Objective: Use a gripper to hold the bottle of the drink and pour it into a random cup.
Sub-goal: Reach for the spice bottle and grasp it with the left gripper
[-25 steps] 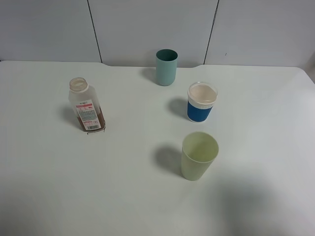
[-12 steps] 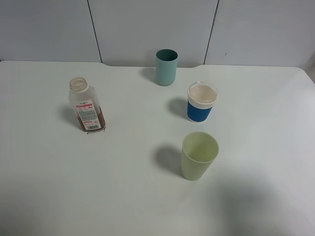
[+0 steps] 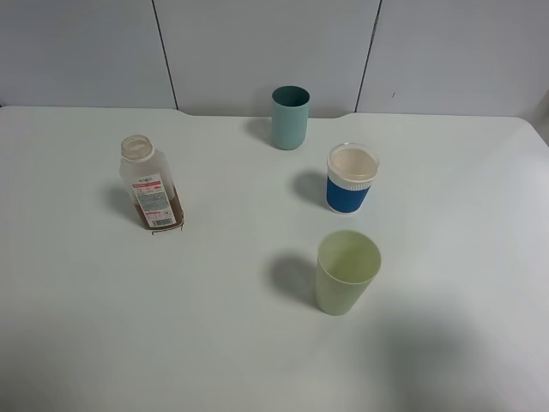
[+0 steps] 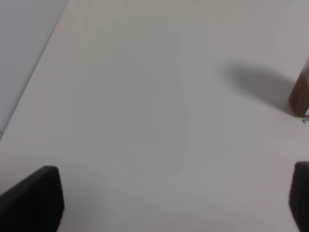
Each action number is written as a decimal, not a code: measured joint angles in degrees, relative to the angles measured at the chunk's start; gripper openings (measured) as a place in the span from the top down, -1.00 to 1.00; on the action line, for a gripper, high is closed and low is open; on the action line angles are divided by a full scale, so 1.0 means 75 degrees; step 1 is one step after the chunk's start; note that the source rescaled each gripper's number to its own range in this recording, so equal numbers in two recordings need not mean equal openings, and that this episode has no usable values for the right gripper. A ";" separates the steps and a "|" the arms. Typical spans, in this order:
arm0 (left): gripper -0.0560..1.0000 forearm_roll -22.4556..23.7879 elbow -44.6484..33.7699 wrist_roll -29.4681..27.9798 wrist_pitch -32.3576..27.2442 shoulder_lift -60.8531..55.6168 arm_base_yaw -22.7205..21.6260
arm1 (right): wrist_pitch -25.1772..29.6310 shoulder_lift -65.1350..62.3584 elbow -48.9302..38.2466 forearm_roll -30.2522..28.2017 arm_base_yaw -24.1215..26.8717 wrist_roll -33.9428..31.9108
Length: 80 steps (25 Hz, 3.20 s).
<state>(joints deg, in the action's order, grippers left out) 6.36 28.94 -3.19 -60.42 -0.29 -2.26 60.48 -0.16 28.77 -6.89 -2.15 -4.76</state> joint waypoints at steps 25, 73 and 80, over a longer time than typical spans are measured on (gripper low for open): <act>-0.82 0.0114 0.0296 -0.0017 0.0008 0.0217 0.0000 | 0.0000 0.0000 0.0000 0.0000 0.0000 0.0000; -0.82 0.0406 0.1496 0.3061 0.1269 0.5751 0.2640 | 0.0000 0.0000 0.0000 0.0000 0.0000 0.0000; -0.82 0.0314 0.1370 0.3936 0.1668 0.6245 0.2655 | 0.0000 0.0000 0.0000 0.0000 0.0000 0.0000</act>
<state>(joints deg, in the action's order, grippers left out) 8.71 39.21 26.33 -47.90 46.55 17.65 60.48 -0.16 28.77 -6.89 -2.15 -4.76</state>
